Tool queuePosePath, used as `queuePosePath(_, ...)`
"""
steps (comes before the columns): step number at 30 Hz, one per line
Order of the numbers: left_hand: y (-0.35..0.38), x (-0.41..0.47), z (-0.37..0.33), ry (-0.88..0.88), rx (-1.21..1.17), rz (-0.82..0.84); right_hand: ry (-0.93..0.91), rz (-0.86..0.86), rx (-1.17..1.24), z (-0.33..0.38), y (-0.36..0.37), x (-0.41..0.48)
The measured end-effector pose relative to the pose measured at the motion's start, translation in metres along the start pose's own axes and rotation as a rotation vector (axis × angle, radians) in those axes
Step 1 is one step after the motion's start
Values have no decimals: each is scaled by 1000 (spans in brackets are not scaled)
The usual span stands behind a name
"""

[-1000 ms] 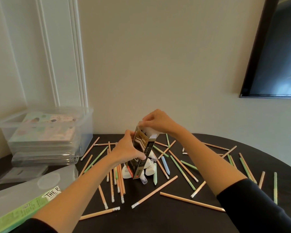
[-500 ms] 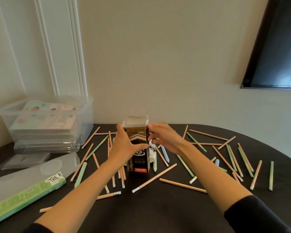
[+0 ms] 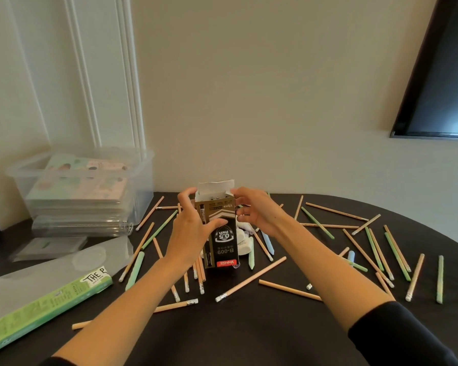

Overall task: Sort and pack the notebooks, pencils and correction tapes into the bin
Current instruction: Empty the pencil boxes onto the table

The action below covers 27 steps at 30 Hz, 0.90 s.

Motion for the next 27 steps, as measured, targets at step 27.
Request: queuePosePath(27, 25, 13, 6, 37, 34, 191, -133, -60, -81, 12, -20, -6)
Point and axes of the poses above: each hand's wrist, its own x-axis towards the middle knuckle, its own y-axis out of the palm, z = x × y, the point moved 8 cm from there along x, towards the middle knuckle, and after that the axes turned 7 degrees about -z, right-handed, at the moved point
